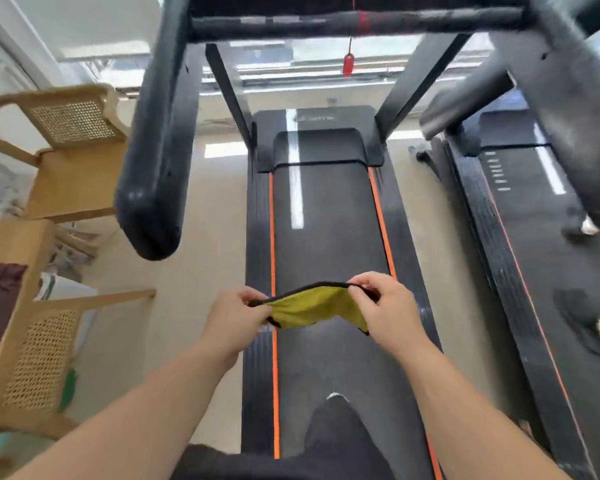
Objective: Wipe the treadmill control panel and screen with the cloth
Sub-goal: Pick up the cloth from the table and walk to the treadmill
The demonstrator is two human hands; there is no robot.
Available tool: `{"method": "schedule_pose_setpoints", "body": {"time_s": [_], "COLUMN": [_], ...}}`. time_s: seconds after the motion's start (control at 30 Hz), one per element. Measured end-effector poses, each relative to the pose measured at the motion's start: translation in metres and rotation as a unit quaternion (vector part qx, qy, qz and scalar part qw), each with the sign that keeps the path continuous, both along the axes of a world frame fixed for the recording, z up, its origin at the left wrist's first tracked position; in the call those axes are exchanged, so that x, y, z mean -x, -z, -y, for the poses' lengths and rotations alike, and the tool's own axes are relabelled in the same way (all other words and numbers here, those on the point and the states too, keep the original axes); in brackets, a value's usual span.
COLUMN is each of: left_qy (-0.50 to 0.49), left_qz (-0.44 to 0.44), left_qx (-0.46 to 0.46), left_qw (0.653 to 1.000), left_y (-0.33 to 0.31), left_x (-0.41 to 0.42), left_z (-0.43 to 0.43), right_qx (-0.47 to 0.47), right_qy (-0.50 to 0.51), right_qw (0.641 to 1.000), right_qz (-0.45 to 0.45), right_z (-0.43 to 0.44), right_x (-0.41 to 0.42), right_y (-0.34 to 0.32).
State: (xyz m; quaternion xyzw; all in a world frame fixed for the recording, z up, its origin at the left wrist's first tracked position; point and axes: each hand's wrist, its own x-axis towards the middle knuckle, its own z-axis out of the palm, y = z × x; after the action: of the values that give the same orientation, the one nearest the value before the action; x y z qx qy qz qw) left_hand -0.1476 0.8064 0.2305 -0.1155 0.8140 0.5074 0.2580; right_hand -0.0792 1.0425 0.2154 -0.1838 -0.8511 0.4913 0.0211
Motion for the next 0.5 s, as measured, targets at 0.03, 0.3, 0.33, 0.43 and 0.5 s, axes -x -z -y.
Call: {"method": "schedule_pose_setpoints", "body": {"time_s": [0.03, 0.3, 0.33, 0.43, 0.5], "left_qy": [-0.002, -0.051, -0.061, -0.079, -0.084], "left_qz": [-0.011, -0.075, -0.081, -0.081, -0.077], "left_qx": [-0.014, -0.112, -0.118, -0.136, -0.15], "left_qw": [1.0, 0.99, 0.988, 0.984, 0.982], "left_y": [-0.02, -0.14, -0.146, -0.152, -0.149], "left_x": [0.007, 0.082, 0.092, 0.127, 0.156], "left_z": [-0.015, -0.082, -0.087, -0.104, -0.117], "right_qx": [0.002, 0.012, 0.011, 0.0, -0.013], "right_qy": [0.008, 0.025, 0.023, 0.013, 0.01], "right_qw": [1.0, 0.998, 0.998, 0.998, 0.999], "right_qz": [-0.004, -0.048, -0.05, -0.054, -0.052], "right_z": [-0.017, -0.099, -0.106, -0.125, -0.135], "right_x": [0.008, 0.081, 0.093, 0.135, 0.169], "right_y": [-0.019, -0.133, -0.138, -0.146, -0.148]}}
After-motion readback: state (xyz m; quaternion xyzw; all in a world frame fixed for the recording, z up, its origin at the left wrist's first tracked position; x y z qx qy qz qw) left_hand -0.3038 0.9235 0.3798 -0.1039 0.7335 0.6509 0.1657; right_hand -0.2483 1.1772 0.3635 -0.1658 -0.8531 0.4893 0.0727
